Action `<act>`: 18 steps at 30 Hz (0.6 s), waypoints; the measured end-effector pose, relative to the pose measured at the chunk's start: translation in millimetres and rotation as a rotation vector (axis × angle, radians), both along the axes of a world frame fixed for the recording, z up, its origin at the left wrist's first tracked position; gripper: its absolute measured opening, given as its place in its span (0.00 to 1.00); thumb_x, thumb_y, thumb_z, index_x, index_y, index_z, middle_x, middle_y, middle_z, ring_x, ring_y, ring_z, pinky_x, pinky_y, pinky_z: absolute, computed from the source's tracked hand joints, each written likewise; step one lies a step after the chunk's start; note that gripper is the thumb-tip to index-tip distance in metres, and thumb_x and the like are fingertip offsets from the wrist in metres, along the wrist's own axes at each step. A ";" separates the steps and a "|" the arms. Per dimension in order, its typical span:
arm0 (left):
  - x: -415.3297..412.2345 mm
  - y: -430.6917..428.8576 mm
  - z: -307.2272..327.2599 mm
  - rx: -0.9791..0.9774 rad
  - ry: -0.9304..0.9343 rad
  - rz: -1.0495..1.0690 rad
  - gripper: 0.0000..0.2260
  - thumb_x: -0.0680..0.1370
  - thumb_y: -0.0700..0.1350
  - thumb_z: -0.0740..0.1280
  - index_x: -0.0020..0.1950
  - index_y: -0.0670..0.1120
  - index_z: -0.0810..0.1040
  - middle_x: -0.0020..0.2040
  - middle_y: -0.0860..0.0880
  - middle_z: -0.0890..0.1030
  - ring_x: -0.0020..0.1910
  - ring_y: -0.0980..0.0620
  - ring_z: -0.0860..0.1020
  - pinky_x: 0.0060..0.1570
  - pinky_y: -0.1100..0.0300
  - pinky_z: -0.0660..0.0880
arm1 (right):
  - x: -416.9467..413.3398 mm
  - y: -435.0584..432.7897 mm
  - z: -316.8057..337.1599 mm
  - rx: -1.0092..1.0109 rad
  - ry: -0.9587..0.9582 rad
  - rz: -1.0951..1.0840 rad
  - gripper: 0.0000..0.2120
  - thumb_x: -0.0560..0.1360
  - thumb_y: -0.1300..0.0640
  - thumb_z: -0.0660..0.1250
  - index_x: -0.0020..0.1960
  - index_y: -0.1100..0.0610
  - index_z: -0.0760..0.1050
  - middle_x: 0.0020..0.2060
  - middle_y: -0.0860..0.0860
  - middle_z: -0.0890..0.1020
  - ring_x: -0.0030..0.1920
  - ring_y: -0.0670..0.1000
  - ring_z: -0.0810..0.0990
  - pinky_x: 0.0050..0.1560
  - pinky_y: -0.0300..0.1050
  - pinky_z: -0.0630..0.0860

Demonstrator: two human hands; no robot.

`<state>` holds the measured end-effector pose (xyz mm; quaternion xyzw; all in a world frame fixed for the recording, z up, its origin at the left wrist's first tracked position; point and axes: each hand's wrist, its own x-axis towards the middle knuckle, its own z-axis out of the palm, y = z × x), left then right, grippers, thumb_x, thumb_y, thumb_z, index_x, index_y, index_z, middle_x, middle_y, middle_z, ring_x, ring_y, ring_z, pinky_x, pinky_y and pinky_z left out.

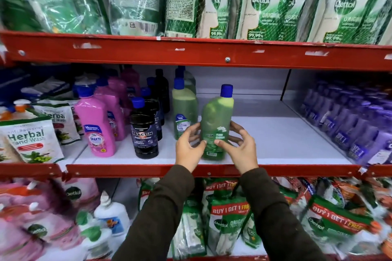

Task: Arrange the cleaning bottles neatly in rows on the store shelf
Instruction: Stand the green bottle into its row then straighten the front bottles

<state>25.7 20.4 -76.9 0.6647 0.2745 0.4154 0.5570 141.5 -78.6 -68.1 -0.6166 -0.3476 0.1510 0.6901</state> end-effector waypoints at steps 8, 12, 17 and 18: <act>-59.9 41.8 -15.8 0.080 0.012 0.163 0.27 0.75 0.34 0.67 0.73 0.47 0.68 0.65 0.44 0.75 0.63 0.49 0.76 0.60 0.67 0.77 | -56.1 62.6 -16.0 0.038 -0.067 0.132 0.30 0.67 0.69 0.76 0.66 0.55 0.74 0.63 0.53 0.79 0.58 0.50 0.82 0.55 0.37 0.80; -55.2 30.8 -15.4 0.152 0.046 0.127 0.23 0.78 0.41 0.63 0.72 0.53 0.65 0.70 0.48 0.72 0.68 0.51 0.74 0.71 0.52 0.71 | -49.7 59.2 -15.4 0.102 0.035 0.125 0.28 0.67 0.70 0.76 0.63 0.55 0.72 0.60 0.50 0.81 0.55 0.50 0.84 0.55 0.41 0.81; -58.8 38.0 -16.1 0.089 -0.057 0.151 0.10 0.83 0.42 0.56 0.61 0.54 0.71 0.62 0.48 0.78 0.62 0.50 0.77 0.68 0.49 0.73 | -49.6 60.2 -21.7 0.081 0.074 0.120 0.20 0.70 0.68 0.75 0.59 0.55 0.78 0.57 0.50 0.84 0.57 0.50 0.84 0.62 0.50 0.80; -58.4 40.2 -17.0 0.081 -0.062 0.169 0.09 0.83 0.44 0.57 0.58 0.55 0.71 0.60 0.47 0.78 0.61 0.49 0.77 0.67 0.45 0.73 | -49.6 61.0 -23.4 0.066 0.033 0.124 0.20 0.71 0.67 0.74 0.61 0.55 0.78 0.58 0.50 0.84 0.58 0.50 0.84 0.63 0.51 0.80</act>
